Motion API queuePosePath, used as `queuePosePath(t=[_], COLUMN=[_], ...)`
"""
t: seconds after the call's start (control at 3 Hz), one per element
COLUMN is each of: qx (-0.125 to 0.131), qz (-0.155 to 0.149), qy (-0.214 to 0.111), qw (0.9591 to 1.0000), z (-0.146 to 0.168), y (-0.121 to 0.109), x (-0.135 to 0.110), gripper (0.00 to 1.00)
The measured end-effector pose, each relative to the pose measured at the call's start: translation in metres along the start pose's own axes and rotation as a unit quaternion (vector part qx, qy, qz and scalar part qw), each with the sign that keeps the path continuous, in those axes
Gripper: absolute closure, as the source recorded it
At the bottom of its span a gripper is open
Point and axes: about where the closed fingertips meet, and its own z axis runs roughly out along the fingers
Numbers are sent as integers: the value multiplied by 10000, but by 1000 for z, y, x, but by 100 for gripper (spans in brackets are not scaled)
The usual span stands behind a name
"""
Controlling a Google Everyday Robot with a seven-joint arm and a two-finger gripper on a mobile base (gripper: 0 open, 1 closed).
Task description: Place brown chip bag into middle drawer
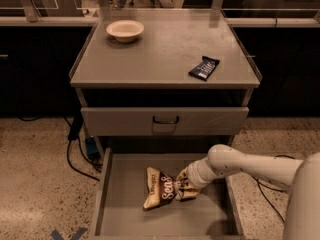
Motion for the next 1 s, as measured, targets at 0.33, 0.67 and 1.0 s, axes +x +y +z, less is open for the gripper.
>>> queuePosePath(t=[0.33,0.67,1.0], qx=[0,-1,-1], qz=[0,0,0], qy=[0,-1,-1], qw=[10000,10000,10000], z=[0,0,0], y=[0,0,0], x=[0,0,0], gripper=[34,3,0])
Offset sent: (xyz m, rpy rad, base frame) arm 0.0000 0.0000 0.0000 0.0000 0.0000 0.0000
